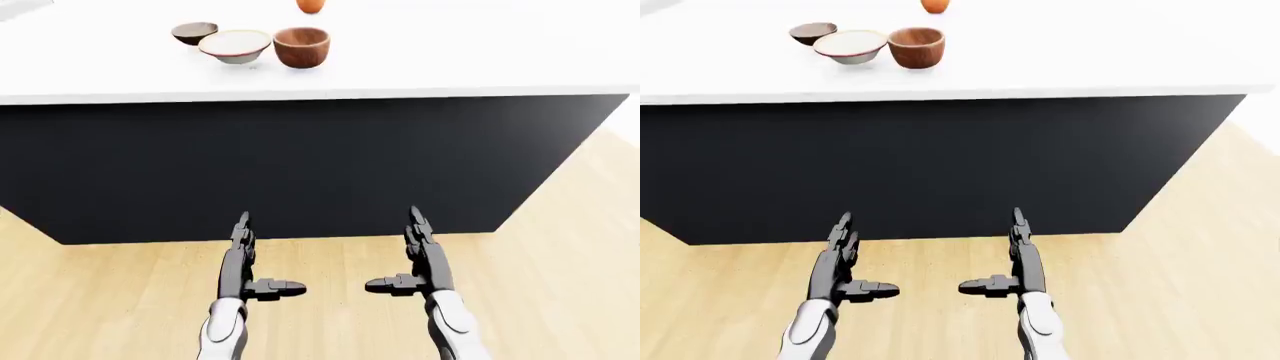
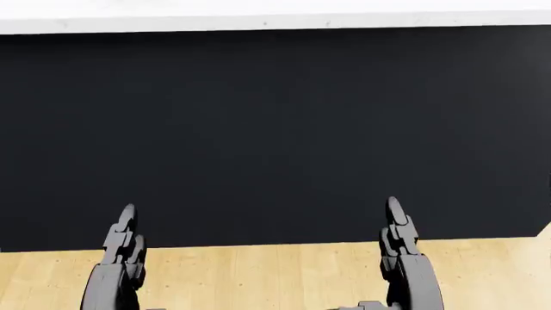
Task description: Stack the bowls from largest to smallest.
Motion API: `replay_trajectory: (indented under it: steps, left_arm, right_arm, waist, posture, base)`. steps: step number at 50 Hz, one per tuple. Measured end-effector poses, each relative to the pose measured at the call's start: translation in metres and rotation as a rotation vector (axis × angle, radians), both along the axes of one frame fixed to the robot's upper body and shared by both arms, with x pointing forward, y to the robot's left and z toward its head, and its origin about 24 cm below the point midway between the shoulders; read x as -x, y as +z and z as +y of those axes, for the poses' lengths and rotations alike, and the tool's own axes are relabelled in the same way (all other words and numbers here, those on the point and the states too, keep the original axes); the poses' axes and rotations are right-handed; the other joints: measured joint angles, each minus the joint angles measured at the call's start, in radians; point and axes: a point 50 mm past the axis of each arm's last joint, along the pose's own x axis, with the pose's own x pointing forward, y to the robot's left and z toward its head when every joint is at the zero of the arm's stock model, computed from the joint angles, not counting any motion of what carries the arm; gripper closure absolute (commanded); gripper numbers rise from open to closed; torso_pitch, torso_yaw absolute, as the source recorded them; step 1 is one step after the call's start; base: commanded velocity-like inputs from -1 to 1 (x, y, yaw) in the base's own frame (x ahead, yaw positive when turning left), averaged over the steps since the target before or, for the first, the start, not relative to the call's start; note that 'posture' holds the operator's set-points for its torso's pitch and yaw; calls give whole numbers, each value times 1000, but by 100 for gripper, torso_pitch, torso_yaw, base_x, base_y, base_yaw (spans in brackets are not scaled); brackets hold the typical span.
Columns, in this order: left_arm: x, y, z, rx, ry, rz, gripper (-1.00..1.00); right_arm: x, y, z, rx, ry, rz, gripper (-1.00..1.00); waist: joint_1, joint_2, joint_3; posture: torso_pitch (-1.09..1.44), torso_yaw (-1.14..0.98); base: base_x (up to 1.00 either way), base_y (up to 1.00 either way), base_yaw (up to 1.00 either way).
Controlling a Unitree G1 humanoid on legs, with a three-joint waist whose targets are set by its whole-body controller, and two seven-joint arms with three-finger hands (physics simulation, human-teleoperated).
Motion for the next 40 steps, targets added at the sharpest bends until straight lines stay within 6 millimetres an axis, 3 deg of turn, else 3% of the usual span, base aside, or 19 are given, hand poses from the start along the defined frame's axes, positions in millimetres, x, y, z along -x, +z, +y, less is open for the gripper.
replay_trajectory:
  steps: [1,3,5,7,11,15,22,32,34,36,38,40]
  left_arm:
    - [-1,4,0,-3,-2,-21,-100]
    - [-6,18,1,-9,-2,-107,-100]
    - [-6,20,0,-9,-1,-129,-100]
    - [-3,14,0,-7,-1,-102,-100]
    - [0,12,-1,-5,-5,-64,-100]
    - [-1,40,-1,1,-15,-115,-100]
    - [-7,87,3,0,-11,-195,-100]
    - [-14,145,23,-12,16,-233,-100]
    - [-14,151,24,-8,11,-233,-100]
    - [-15,153,24,0,-1,-210,-100]
    - [-14,157,21,1,-23,-204,-100]
    - [-14,164,19,-3,-40,-219,-100]
  right_arm:
    - [1,5,0,2,0,-19,-100]
    - [-2,24,0,7,5,-110,-100]
    - [-2,28,2,6,9,-141,-100]
    - [0,22,3,7,14,-118,-100]
    - [1,18,2,10,10,-80,-100]
    - [-1,26,0,18,0,-87,-100]
    - [-3,75,-1,13,-1,-204,-100]
    - [-14,134,-7,-17,-31,-266,-100]
    - [-15,140,-7,-13,-36,-271,-100]
    - [-17,140,-4,-12,-30,-255,-100]
    - [-17,138,-4,-13,-30,-240,-100]
    - [-17,139,-4,-12,-32,-231,-100]
  waist:
    - [0,-3,-11]
    - [5,-4,-60]
    - [6,-10,-42]
    - [6,-10,-54]
    - [6,-7,-51]
    - [9,-4,-55]
    - [9,-2,-75]
    - [8,0,-73]
    - [9,0,-72]
    - [4,6,-53]
    - [-5,-7,-37]
    - [-12,-21,-44]
  posture:
    - [0,0]
    - [0,0]
    - [0,0]
    - [0,0]
    - [0,0]
    - [0,0]
    - [0,0]
    - [0,0]
    - [0,0]
    - [0,0]
    - [0,0]
    - [0,0]
  base:
    - [0,0,0]
    - [0,0,0]
    - [0,0,0]
    - [0,0,0]
    - [0,0,0]
    - [0,0,0]
    - [0,0,0]
    - [0,0,0]
    - [8,11,0]
    - [32,38,0]
    - [38,44,0]
    - [38,52,0]
